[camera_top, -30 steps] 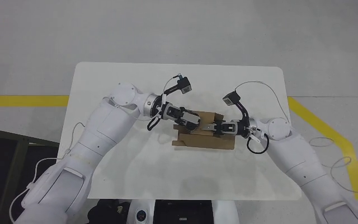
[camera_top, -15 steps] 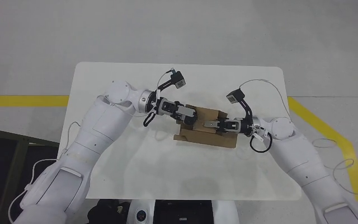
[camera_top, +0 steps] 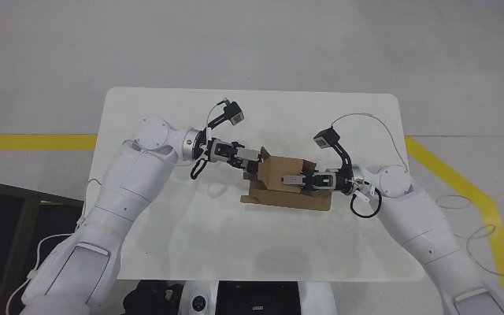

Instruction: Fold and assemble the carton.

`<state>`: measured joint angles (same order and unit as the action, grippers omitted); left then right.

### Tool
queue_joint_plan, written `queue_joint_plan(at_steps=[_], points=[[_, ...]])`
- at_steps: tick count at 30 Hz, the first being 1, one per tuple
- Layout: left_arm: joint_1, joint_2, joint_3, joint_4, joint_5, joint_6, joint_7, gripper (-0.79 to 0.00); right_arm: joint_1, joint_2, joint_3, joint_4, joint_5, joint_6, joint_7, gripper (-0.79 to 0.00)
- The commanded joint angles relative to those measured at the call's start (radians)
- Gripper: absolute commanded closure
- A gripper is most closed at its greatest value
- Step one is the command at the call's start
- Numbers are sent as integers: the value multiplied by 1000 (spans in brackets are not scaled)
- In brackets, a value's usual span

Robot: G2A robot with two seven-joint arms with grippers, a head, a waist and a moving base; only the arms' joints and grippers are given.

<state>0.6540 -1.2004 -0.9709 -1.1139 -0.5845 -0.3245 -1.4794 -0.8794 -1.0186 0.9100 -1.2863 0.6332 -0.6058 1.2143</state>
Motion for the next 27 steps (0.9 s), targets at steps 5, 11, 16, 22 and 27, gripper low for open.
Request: queue_joint_plan(at_steps=[5,11,16,22,27], points=[[-2,4,-13,-8,3,2,0,-785,-6,-3,-8,-16,-5,6,6,0],[-2,0,-3,-16,-2,0,5,-785,-13,-8,-21,-39,2,12,12,0],[-9,-7,18,-9,2,-3,1,-785,-12,-13,-32,-45,-3,14,14,0],[-20,-12,27,-2,-6,-6,-5,-785,-11,-18,-38,-43,0,15,15,0],[-27,-18,40,2,-12,-7,-9,-785,-9,-24,-47,-37,5,12,12,0]])
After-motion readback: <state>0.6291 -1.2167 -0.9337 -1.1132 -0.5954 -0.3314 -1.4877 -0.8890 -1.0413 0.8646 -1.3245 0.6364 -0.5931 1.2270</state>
